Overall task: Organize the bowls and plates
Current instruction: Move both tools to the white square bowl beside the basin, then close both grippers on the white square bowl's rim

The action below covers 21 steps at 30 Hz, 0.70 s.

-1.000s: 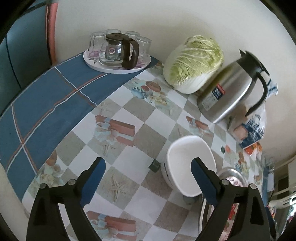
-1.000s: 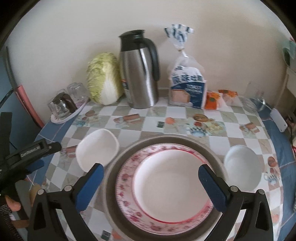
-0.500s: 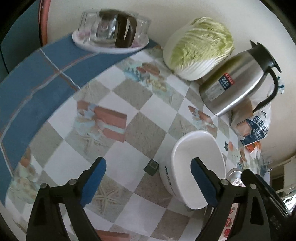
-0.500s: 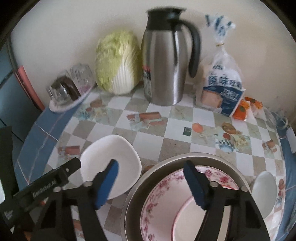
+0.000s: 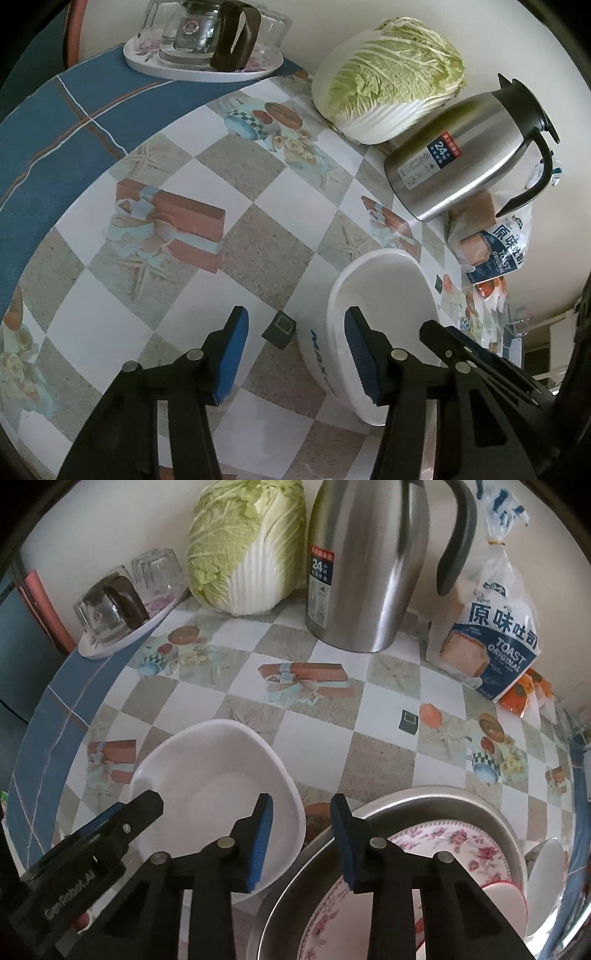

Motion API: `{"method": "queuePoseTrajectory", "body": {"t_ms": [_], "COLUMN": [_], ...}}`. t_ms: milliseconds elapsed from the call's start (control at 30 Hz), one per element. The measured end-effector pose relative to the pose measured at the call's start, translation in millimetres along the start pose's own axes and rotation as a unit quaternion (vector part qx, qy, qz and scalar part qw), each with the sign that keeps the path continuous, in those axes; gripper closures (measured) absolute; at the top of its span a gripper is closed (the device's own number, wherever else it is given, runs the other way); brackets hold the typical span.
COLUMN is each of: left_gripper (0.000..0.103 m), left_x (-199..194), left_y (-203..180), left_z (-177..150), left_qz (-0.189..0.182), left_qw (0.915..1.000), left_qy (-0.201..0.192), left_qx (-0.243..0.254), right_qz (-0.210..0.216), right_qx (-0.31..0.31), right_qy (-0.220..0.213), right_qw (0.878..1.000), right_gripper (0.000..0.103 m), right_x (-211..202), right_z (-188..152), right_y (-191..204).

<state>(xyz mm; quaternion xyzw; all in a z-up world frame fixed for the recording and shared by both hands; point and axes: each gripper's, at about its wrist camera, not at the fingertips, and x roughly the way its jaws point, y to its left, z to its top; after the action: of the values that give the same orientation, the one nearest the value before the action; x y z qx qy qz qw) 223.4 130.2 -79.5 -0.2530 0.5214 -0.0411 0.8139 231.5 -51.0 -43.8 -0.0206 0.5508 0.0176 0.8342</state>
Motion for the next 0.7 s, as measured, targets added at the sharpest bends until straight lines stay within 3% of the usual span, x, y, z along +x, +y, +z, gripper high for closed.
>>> {"method": "queuePoseTrajectory", "body": {"t_ms": [200, 367, 700], "left_gripper": [0.051, 0.055, 0.065], "left_x": [4, 5, 0], "left_y": [0, 2, 16], "left_z": [-1, -1, -1], "left_qz": [-0.004, -0.005, 0.0], "left_qw": [1.0, 0.9998, 0.9992], "left_qy": [0.009, 0.015, 0.017], "left_qx": [-0.001, -0.007, -0.036], "right_qz": [0.007, 0.017, 0.075], "right_qx": [-0.005, -0.011, -0.037], "right_qy": [0.018, 0.021, 0.034], "right_qw": [1.0, 1.0, 0.996], "right_gripper": [0.087, 0.087, 0.087], "right_x": [10, 9, 2], "right_z": [3, -1, -16], "right_y": [3, 8, 35]}}
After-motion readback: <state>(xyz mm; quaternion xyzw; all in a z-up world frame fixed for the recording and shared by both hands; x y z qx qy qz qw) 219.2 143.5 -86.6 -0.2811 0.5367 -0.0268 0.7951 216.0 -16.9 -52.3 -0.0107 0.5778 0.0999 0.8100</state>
